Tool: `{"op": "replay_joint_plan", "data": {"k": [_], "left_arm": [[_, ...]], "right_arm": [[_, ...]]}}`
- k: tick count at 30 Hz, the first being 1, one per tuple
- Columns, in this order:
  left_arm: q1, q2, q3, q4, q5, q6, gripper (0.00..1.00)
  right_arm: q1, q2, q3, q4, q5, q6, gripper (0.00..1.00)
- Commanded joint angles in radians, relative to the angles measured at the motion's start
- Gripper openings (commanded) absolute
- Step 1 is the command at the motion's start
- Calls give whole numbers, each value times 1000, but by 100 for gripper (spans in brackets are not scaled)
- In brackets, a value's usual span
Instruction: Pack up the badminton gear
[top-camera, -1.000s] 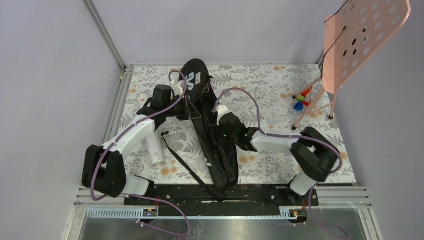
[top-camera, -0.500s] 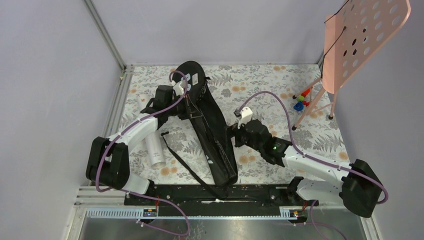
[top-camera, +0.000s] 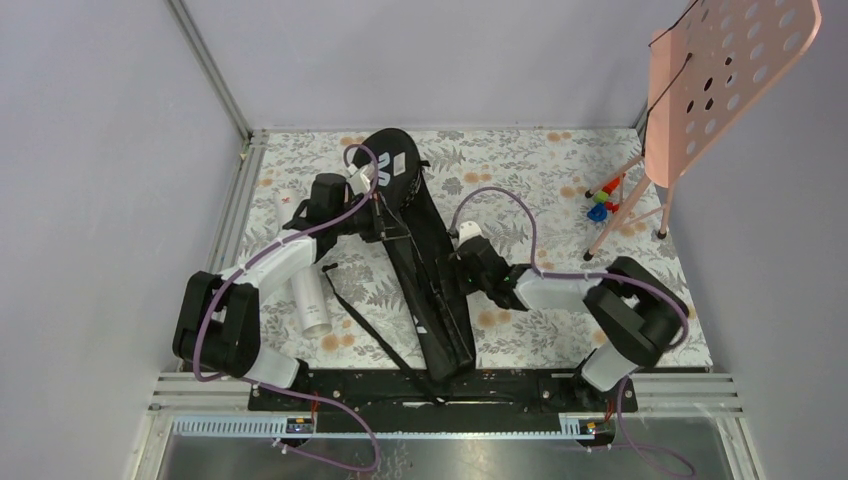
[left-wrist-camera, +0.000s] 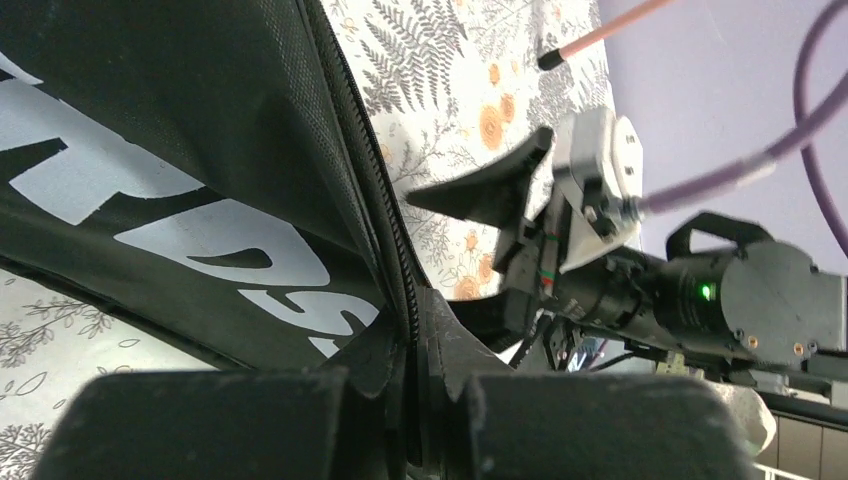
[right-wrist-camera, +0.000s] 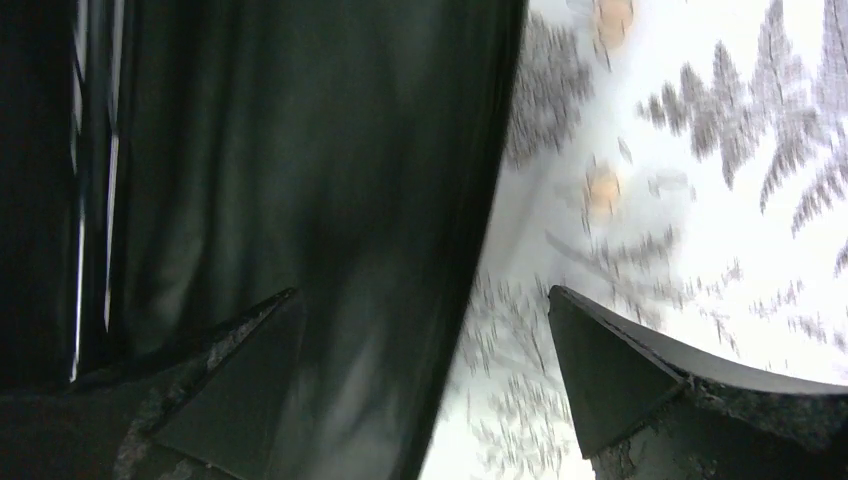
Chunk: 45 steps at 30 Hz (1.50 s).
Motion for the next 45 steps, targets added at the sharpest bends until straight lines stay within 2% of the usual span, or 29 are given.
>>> {"op": "replay_joint_plan", "data": {"k": [1, 4, 6, 8, 9, 10, 12, 16, 19, 22, 27, 32, 35, 38, 42, 45], "left_arm": [[6, -31, 0, 138, 118, 6, 0], [6, -37, -9, 143, 133, 15, 0], [6, -42, -15, 153, 147, 14, 0], [6, -50, -21, 154, 145, 15, 0], [6, -56, -22, 144, 134, 21, 0], [6, -63, -21, 118, 108, 37, 0], [6, -76, -17, 68, 43, 68, 0], [4, -64, 20, -71, -149, 107, 1], [-2, -43, 31, -139, -253, 110, 12], [-34, -24, 34, -183, -341, 108, 15], [-128, 20, 29, -265, -467, 89, 34], [-264, 34, 1, -414, -615, 63, 48], [-349, 9, -41, -513, -732, 9, 51], [-434, -6, -58, -593, -782, -29, 53], [-534, -6, -44, -688, -806, -59, 53], [-572, -44, -42, -720, -749, -69, 52]], "right_arm": [[-38, 123, 93, 162, -94, 5, 96], [-60, 164, 86, 292, -224, 23, 91], [-70, 179, 76, 371, -290, 22, 77], [-84, 173, 71, 395, -341, 27, 45], [-90, 157, 66, 390, -355, 28, 26], [-93, 129, 59, 378, -359, 21, 15], [-94, 54, 60, 288, -318, -9, 2], [-94, -85, 95, 61, -182, -78, 0], [-94, -129, 141, -42, -129, -97, 0], [-95, -148, 161, -61, -135, -98, 0], [-93, -148, 153, -33, -169, -84, 0], [-94, -142, 154, -36, -170, -72, 0], [-94, -161, 150, -34, -170, -72, 0], [-94, -180, 142, -39, -170, -70, 0], [-94, -202, 124, -36, -169, -68, 0], [-94, -213, 125, -52, -142, -69, 0]]}}
